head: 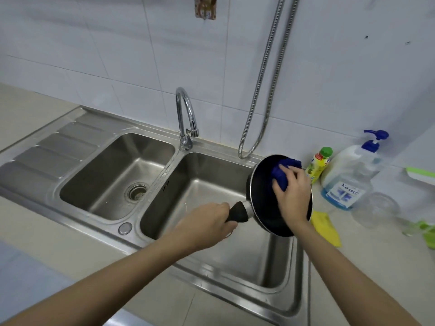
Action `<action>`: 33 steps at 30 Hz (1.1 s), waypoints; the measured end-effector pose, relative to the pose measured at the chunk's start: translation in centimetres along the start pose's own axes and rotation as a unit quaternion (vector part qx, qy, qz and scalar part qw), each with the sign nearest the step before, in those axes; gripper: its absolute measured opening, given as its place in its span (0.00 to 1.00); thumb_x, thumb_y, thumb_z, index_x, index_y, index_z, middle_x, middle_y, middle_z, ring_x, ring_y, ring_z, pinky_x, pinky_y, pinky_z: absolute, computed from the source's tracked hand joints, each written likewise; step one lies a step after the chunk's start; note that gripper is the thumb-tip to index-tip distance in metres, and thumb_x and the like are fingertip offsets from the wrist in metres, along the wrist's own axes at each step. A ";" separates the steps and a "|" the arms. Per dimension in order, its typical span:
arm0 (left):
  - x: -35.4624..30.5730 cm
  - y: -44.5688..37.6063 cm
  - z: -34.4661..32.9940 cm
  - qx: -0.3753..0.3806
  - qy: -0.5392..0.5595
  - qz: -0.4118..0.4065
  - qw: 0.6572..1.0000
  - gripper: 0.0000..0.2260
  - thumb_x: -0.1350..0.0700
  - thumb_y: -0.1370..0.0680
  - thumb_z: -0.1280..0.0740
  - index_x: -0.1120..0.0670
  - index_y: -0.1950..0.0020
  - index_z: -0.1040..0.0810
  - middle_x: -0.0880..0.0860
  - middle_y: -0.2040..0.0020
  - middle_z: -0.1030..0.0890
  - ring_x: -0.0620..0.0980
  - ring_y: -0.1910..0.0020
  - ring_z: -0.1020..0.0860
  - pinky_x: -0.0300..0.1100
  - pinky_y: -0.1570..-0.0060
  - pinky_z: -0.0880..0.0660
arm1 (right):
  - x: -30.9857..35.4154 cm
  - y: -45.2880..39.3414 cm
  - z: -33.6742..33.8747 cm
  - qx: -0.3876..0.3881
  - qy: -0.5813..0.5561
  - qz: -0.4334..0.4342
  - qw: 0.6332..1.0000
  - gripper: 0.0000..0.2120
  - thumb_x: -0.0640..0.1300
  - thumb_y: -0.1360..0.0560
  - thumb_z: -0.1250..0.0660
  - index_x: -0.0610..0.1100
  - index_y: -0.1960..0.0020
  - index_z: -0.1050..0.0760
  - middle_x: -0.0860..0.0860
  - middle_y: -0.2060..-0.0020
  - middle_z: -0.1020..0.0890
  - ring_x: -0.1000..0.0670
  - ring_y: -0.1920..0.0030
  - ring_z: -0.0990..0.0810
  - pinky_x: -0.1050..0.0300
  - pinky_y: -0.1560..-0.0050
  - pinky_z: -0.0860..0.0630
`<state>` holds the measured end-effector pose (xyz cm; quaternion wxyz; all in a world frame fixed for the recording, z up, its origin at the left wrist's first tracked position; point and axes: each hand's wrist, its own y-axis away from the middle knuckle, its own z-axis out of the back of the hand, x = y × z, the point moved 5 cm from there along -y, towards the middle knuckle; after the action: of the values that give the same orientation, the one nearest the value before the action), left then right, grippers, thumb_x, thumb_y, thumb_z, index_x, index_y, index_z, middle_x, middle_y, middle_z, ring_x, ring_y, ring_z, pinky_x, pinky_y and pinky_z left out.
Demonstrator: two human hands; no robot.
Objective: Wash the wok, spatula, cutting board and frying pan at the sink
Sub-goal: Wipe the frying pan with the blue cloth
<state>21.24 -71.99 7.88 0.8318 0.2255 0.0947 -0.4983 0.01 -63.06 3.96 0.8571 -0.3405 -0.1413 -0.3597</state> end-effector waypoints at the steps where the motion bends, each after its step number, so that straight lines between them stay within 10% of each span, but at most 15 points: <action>1: 0.5 -0.4 0.2 -0.008 0.035 0.016 0.999 0.12 0.48 0.20 0.38 0.57 0.54 0.29 0.53 0.59 0.24 0.54 0.61 0.26 0.44 0.64 0.35 | -1.0 -0.5 0.0 0.044 0.063 0.011 0.997 0.22 0.43 0.31 0.28 0.43 0.38 0.24 0.43 0.44 0.24 0.40 0.44 0.27 0.47 0.43 0.30; 5: 1.7 -2.1 1.0 -0.046 0.147 0.070 0.986 0.12 0.49 0.21 0.35 0.57 0.58 0.29 0.50 0.68 0.28 0.50 0.70 0.29 0.42 0.72 0.35 | -1.1 0.1 -0.6 0.210 0.155 0.028 0.965 0.21 0.50 0.31 0.30 0.44 0.40 0.22 0.41 0.49 0.20 0.38 0.48 0.24 0.48 0.47 0.27; 9: 1.0 -2.6 0.1 -0.039 0.154 0.086 0.984 0.13 0.50 0.21 0.36 0.61 0.50 0.27 0.53 0.64 0.25 0.51 0.68 0.26 0.43 0.71 0.34 | 1.8 2.5 -1.2 0.264 -0.211 -0.205 0.918 0.10 0.49 0.29 0.29 0.47 0.49 0.21 0.47 0.56 0.17 0.44 0.52 0.19 0.56 0.53 0.25; 12: -0.1 -2.3 -1.3 -0.035 0.080 0.059 0.994 0.11 0.52 0.20 0.38 0.60 0.48 0.27 0.57 0.55 0.22 0.57 0.57 0.23 0.43 0.63 0.34 | 3.3 2.7 -2.1 0.210 -0.382 -0.263 0.861 0.10 0.45 0.29 0.27 0.48 0.48 0.22 0.48 0.55 0.17 0.45 0.51 0.18 0.54 0.53 0.21; 15: -1.4 -1.1 -2.0 -0.041 0.008 0.048 0.998 0.07 0.57 0.20 0.41 0.59 0.45 0.29 0.54 0.58 0.28 0.54 0.61 0.28 0.44 0.63 0.35 | 3.4 1.0 -2.4 0.070 -0.402 -0.251 0.878 0.18 0.44 0.30 0.27 0.51 0.41 0.25 0.52 0.48 0.18 0.52 0.46 0.20 0.56 0.43 0.25; 20: -0.9 -0.3 -1.1 -0.076 -0.026 0.052 0.995 0.02 0.59 0.22 0.40 0.55 0.50 0.31 0.53 0.60 0.27 0.53 0.63 0.28 0.43 0.68 0.36 | 1.5 -1.9 -1.0 -0.019 -0.069 -0.032 0.997 0.22 0.44 0.31 0.27 0.45 0.38 0.26 0.48 0.43 0.22 0.46 0.46 0.26 0.53 0.42 0.30; 24: 2.4 -1.5 -0.6 -0.121 0.096 0.119 0.981 0.08 0.57 0.26 0.35 0.53 0.62 0.32 0.50 0.65 0.26 0.51 0.67 0.27 0.43 0.70 0.34 | -0.9 -2.0 -3.3 0.267 0.309 0.127 0.904 0.25 0.50 0.31 0.31 0.46 0.36 0.29 0.46 0.43 0.23 0.39 0.46 0.26 0.48 0.46 0.29; 30: 4.3 -3.0 -2.1 -0.129 0.201 0.157 0.958 0.05 0.59 0.28 0.33 0.56 0.58 0.30 0.53 0.65 0.26 0.55 0.65 0.25 0.42 0.72 0.35 | 2.3 1.2 -2.1 0.261 -0.041 -0.062 0.962 0.18 0.52 0.34 0.31 0.50 0.45 0.22 0.51 0.55 0.18 0.47 0.53 0.21 0.60 0.56 0.30; 33: 4.6 -2.6 -4.2 -0.093 0.401 0.174 0.894 0.06 0.60 0.25 0.34 0.58 0.50 0.28 0.54 0.67 0.26 0.51 0.75 0.29 0.39 0.78 0.36 | 4.2 2.7 -0.8 0.119 -0.189 -0.100 0.970 0.18 0.49 0.35 0.28 0.53 0.45 0.23 0.56 0.52 0.19 0.50 0.50 0.22 0.56 0.50 0.25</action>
<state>21.50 -74.65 1.66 0.8138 0.3404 0.4258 -0.2014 4.88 -64.42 4.17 0.8086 -0.2824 -0.3758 -0.3538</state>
